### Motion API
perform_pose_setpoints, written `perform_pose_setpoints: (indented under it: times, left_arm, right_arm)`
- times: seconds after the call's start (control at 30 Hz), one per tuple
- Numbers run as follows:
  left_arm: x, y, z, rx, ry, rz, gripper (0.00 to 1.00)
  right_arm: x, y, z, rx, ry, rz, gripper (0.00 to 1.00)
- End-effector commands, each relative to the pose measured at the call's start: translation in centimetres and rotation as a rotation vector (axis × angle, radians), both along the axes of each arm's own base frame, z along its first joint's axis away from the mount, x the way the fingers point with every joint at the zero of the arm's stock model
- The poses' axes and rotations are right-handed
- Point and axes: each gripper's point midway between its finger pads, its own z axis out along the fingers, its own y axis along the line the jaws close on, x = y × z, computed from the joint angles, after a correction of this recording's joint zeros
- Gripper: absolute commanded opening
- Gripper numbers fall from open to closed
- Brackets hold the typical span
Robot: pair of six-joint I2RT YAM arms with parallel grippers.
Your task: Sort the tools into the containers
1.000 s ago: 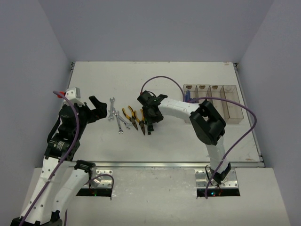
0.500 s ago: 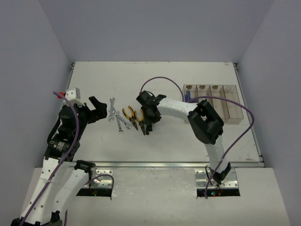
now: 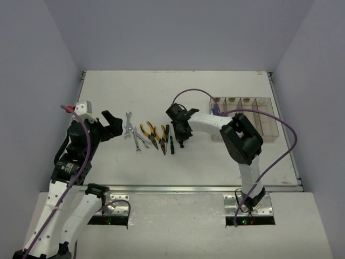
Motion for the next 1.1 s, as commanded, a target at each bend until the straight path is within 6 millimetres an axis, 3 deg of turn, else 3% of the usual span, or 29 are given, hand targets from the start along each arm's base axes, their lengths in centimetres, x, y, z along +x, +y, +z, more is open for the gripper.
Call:
perform_pose_setpoints:
  times: [0.0, 0.07, 0.1, 0.13, 0.3, 0.33, 0.43, 0.47, 0.57, 0.7, 0.83, 0.9, 1.0, 1.07]
  left_arm:
    - [0.3, -0.4, 1.3, -0.009, -0.055, -0.014, 1.00]
    - [0.4, -0.4, 1.2, -0.008, -0.052, -0.015, 1.00]
    - [0.4, -0.4, 1.2, -0.008, -0.052, -0.016, 1.00]
    - [0.4, -0.4, 1.2, -0.008, -0.052, -0.016, 1.00]
    - [0.3, -0.4, 1.3, -0.011, -0.056, -0.017, 1.00]
    - [0.4, -0.4, 1.4, -0.012, -0.057, -0.017, 1.00]
    - [0.5, -0.6, 1.1, -0.011, -0.046, -0.026, 1.00]
    - [0.6, -0.6, 1.0, -0.010, -0.044, -0.026, 1.00]
    - [0.7, -0.7, 0.8, -0.008, -0.034, -0.029, 1.00]
    - [0.8, -0.9, 0.7, -0.008, -0.028, -0.039, 1.00]
    - [0.9, -1.1, 0.6, -0.008, -0.024, -0.047, 1.00]
    - [0.9, -1.1, 0.5, -0.008, -0.022, -0.047, 1.00]
    - [0.9, -1.1, 0.6, -0.007, -0.023, -0.049, 1.00]
    - [0.9, -1.1, 0.6, -0.007, -0.023, -0.049, 1.00]
  right_arm:
    - [-0.8, -4.0, 0.7, -0.108, -0.007, -0.018, 0.00]
    - [0.3, -5.0, 3.9, -0.076, -0.071, -0.025, 0.00]
    - [1.1, -6.3, 5.3, -0.068, -0.094, -0.049, 0.00]
    - [1.1, -6.7, 5.4, -0.077, -0.090, -0.039, 0.00]
    - [4.5, -15.6, 10.6, -0.104, -0.197, -0.080, 0.00]
    - [5.0, -16.1, 10.9, -0.118, -0.217, -0.057, 0.00]
    - [7.6, -21.9, 10.8, -0.180, -0.217, -0.101, 0.00]
    - [7.4, -22.9, 9.8, -0.200, -0.168, -0.115, 0.00]
    - [8.3, -25.8, 9.3, -0.197, -0.141, -0.194, 0.00]
    - [8.7, -27.7, 8.0, -0.229, -0.109, -0.244, 0.03]
    - [8.3, -28.7, 8.5, -0.273, -0.099, -0.310, 0.39]
    - [8.1, -27.7, 9.6, -0.250, -0.126, -0.320, 0.46]
    - [7.8, -25.1, 13.2, -0.204, -0.236, -0.297, 0.61]
    - [7.8, -22.3, 14.7, -0.163, -0.302, -0.248, 0.62]
